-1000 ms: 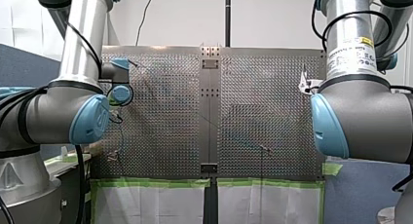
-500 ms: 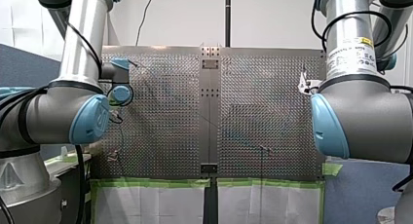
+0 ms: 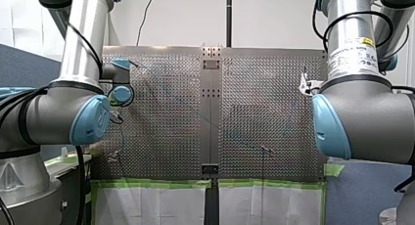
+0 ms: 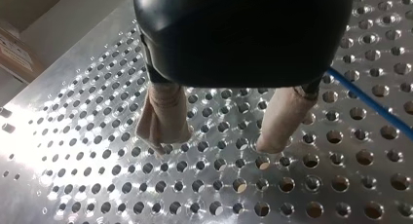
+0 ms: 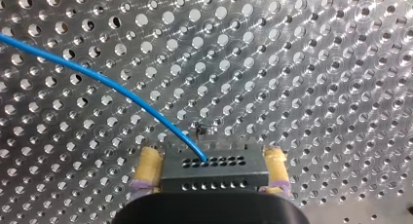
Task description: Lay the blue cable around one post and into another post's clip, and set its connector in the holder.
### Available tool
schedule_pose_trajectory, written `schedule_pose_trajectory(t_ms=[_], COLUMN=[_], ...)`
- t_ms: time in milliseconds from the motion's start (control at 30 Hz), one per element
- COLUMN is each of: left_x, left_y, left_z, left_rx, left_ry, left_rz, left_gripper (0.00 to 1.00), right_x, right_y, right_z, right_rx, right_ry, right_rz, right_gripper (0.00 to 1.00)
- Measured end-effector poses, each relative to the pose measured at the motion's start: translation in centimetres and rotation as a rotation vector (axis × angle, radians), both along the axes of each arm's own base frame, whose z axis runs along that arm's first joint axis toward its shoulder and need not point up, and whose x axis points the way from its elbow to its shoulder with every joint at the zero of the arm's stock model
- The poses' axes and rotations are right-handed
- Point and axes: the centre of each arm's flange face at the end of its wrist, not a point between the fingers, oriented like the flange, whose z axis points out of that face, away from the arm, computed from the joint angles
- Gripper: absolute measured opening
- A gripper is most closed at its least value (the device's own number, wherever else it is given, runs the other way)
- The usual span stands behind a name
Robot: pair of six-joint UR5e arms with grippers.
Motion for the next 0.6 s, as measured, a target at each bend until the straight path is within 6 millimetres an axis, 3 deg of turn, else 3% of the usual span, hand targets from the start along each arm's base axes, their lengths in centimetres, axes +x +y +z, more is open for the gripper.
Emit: schedule_pose_trajectory(t_ms=[267, 600], left_x=[-0.2, -0.7], left_y=[-0.5, -1.9], left_z=[-0.1, -0.6], left_rx=[0.000, 0.024], left_ry=[0.012, 0.071], left_rz=[-0.009, -0.030], left_gripper=[1.00, 1.00], right_x=[0.0, 0.0], right_y=[0.0, 0.0], right_z=[0.0, 0.0], right_rx=[0.000, 0.001], right_ry=[0.000, 0.000], right_rz=[0.000, 0.001], right_gripper=[0.98, 0.98])
